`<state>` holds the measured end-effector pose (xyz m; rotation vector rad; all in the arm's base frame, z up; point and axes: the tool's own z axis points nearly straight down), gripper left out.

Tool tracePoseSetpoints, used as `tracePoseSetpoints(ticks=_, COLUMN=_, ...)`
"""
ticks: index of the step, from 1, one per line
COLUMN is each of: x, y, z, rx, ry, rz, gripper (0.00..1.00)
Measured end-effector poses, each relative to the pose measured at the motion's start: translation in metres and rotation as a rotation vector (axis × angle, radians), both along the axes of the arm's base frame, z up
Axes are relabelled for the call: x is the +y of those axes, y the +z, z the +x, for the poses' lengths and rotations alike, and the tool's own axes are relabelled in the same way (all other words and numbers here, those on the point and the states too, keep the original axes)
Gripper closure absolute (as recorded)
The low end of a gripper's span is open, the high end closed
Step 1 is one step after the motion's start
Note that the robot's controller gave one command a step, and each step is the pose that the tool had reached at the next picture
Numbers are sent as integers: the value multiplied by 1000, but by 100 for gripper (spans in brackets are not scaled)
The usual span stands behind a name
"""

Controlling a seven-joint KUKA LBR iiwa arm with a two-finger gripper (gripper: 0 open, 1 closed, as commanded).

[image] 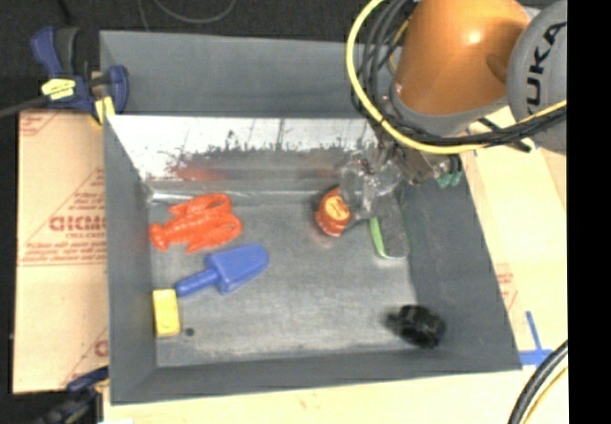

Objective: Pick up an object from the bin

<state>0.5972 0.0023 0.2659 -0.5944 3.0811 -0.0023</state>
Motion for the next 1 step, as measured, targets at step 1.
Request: tracePoseSetpoints(ticks=1, x=1, y=2, z=0, rx=-1, ry=0, rz=1, gripper=0)
